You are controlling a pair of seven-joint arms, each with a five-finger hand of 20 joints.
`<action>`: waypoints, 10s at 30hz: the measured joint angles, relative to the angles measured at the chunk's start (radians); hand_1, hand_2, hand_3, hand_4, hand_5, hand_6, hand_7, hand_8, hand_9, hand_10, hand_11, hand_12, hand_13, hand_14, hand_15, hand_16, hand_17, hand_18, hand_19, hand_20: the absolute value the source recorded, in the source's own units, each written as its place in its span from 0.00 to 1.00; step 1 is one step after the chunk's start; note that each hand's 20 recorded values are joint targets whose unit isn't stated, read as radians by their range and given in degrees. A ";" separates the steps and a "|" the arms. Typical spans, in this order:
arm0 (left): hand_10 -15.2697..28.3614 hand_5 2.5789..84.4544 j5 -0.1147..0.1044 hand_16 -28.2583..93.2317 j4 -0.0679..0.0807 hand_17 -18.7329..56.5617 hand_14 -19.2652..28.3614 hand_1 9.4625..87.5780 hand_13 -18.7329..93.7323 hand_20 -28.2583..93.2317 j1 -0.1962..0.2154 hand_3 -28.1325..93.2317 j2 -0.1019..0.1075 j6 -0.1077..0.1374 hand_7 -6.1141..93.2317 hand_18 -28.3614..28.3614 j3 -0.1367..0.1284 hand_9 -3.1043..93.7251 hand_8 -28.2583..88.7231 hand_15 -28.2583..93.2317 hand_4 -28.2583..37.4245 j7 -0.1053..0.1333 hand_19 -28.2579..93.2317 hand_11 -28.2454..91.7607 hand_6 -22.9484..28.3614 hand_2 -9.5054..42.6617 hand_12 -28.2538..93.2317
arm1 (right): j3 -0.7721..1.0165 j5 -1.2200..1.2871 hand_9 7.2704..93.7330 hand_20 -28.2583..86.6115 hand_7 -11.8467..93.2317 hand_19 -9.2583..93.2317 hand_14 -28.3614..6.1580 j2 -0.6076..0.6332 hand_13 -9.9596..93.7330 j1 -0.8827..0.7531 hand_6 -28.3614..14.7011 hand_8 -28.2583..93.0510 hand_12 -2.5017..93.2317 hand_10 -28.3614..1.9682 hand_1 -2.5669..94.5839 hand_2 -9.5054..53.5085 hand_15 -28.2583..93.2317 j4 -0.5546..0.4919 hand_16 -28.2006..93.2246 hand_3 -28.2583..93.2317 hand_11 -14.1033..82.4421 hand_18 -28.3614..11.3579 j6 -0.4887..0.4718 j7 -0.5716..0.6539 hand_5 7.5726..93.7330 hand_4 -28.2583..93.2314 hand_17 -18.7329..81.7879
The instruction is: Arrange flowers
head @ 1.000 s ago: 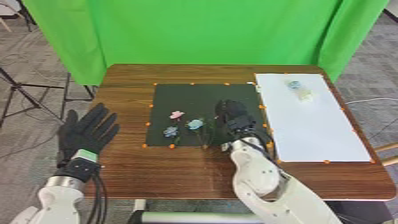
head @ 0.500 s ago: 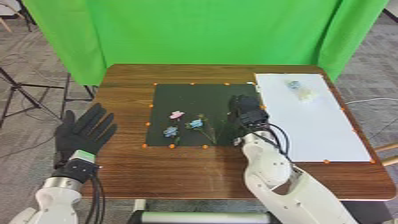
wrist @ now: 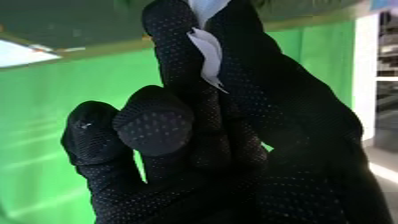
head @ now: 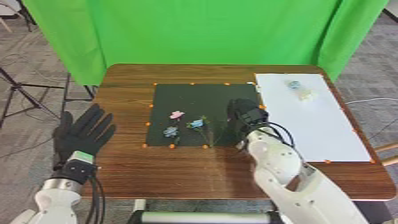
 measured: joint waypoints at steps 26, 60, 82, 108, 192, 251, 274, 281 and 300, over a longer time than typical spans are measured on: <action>0.61 0.46 0.000 0.15 -0.002 0.16 0.68 0.20 0.37 0.30 0.005 0.77 -0.006 0.001 0.25 0.72 -0.001 0.38 0.15 0.50 0.00 0.001 0.51 0.39 0.57 0.51 0.30 | -0.092 0.023 0.87 0.61 0.25 0.98 0.63 -0.017 0.85 0.048 0.66 0.24 0.29 0.65 0.66 0.13 0.72 0.044 0.52 0.71 0.23 0.17 0.217 0.011 0.82 0.00 0.61; 0.61 0.46 -0.006 0.16 0.007 0.16 0.68 0.21 0.37 0.30 -0.021 0.78 0.000 -0.001 0.25 0.72 0.013 0.38 0.15 0.50 0.00 -0.015 0.50 0.39 0.57 0.48 0.30 | -0.064 0.030 0.64 0.60 0.27 0.93 0.55 -0.091 0.75 0.036 0.59 0.13 0.19 0.45 0.43 0.00 0.74 0.024 0.48 0.84 0.28 0.14 0.025 0.012 0.61 0.00 0.55; 0.60 0.45 0.035 0.16 0.028 0.16 0.68 0.21 0.37 0.30 -0.004 0.77 -0.004 -0.144 0.24 0.72 -0.012 0.38 0.15 0.49 0.00 -0.025 0.49 0.38 0.56 0.49 0.31 | 0.160 0.158 0.43 0.59 0.26 0.94 0.47 0.135 0.70 0.070 0.55 0.13 0.16 0.44 0.45 0.00 0.77 0.159 0.45 0.88 0.23 0.13 0.154 0.244 0.48 0.00 0.55; 0.61 0.46 0.050 0.17 0.027 0.16 0.68 0.21 0.38 0.30 -0.005 0.77 -0.004 -0.146 0.24 0.73 -0.009 0.39 0.16 0.49 0.00 -0.014 0.49 0.37 0.56 0.49 0.31 | 0.099 0.244 0.39 0.56 0.26 0.92 0.58 0.175 0.72 0.245 0.57 0.12 0.10 0.63 0.56 0.00 0.71 0.370 0.50 0.85 0.28 0.14 -0.024 0.225 0.42 0.00 0.54; 0.61 0.46 0.019 0.16 0.008 0.16 0.69 0.21 0.38 0.30 -0.001 0.78 0.009 -0.085 0.24 0.72 0.026 0.39 0.15 0.50 0.00 -0.001 0.50 0.38 0.57 0.51 0.31 | 0.133 0.266 0.91 0.59 0.41 0.85 0.67 0.284 0.75 0.142 0.68 0.25 0.43 0.69 0.64 0.00 0.57 0.372 0.60 0.81 0.23 0.20 0.174 0.201 0.79 0.00 0.52; 0.62 0.45 0.019 0.16 0.009 0.17 0.69 0.22 0.38 0.30 -0.006 0.79 0.011 -0.083 0.25 0.72 0.003 0.38 0.15 0.51 0.00 0.012 0.49 0.39 0.57 0.43 0.31 | 0.085 0.562 0.77 0.61 0.41 0.96 0.41 0.061 0.72 0.259 0.56 0.15 0.27 0.41 0.37 0.04 0.73 0.054 0.46 0.82 0.43 0.09 -0.571 0.191 0.70 0.04 0.53; 0.62 0.46 0.012 0.16 0.004 0.16 0.69 0.22 0.38 0.30 -0.003 0.78 0.013 -0.058 0.25 0.72 0.015 0.38 0.15 0.51 0.00 0.022 0.49 0.40 0.58 0.45 0.31 | -0.124 0.157 0.57 0.64 0.38 0.86 0.53 0.042 0.58 0.360 0.71 0.10 0.19 0.66 0.53 0.00 0.69 0.266 0.41 0.82 0.31 0.18 -0.153 -0.308 0.54 0.00 0.46; 0.62 0.46 0.012 0.16 0.004 0.16 0.69 0.23 0.38 0.30 -0.012 0.78 0.013 -0.057 0.25 0.72 0.020 0.38 0.15 0.51 0.00 0.021 0.49 0.40 0.58 0.45 0.31 | -0.164 0.107 0.74 0.65 0.47 0.87 0.68 -0.020 0.66 0.386 0.72 0.17 0.36 0.69 0.66 0.00 0.64 0.315 0.57 0.73 0.30 0.21 -0.016 -0.246 0.62 0.00 0.49; 0.62 0.46 0.012 0.16 0.008 0.16 0.69 0.22 0.38 0.30 -0.019 0.78 0.012 -0.056 0.25 0.72 0.020 0.38 0.15 0.51 0.00 0.017 0.49 0.40 0.58 0.47 0.31 | -0.166 0.058 0.88 0.66 0.53 0.88 0.72 -0.023 0.75 0.363 0.71 0.24 0.52 0.74 0.68 0.00 0.64 0.322 0.64 0.80 0.31 0.22 -0.064 -0.246 0.72 0.00 0.53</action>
